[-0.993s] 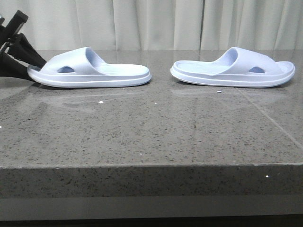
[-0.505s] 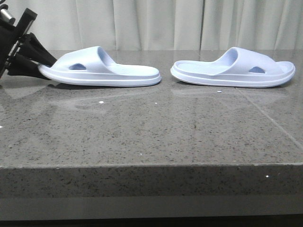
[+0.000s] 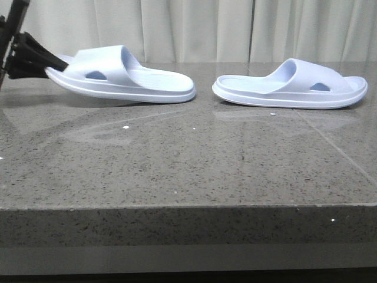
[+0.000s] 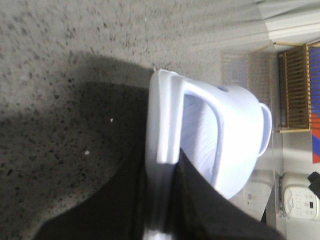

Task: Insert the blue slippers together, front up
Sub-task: 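Lift the grasped slipper off the table with the left gripper, then reach the right gripper to the other slipper's heel and grasp, then lift the second slipper off the table with the right gripper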

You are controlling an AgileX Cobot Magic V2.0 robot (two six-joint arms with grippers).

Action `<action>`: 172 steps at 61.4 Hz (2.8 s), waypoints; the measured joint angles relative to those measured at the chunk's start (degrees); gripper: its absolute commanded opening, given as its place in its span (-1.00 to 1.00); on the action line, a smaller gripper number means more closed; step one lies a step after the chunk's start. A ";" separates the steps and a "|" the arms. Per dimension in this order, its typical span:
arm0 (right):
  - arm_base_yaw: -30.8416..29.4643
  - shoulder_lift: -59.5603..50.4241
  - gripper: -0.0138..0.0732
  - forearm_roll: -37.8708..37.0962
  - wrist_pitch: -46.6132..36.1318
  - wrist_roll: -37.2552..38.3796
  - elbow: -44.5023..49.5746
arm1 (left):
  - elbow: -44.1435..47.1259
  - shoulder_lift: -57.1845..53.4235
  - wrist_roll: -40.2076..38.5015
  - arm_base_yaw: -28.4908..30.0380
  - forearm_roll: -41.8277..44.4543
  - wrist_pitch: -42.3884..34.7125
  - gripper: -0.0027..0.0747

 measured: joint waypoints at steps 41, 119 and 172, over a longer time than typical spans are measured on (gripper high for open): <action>0.00 13.97 0.63 2.60 4.13 0.00 -13.10 | -1.47 -10.83 -2.34 0.21 -0.43 0.86 -0.98; -9.63 44.68 0.31 44.74 23.26 -22.34 -29.62 | -1.47 -10.83 -2.34 0.21 0.54 0.86 -0.98; -13.36 42.76 -0.83 57.47 30.94 -24.93 -38.82 | -1.47 -10.83 -2.34 0.21 0.35 0.86 -0.98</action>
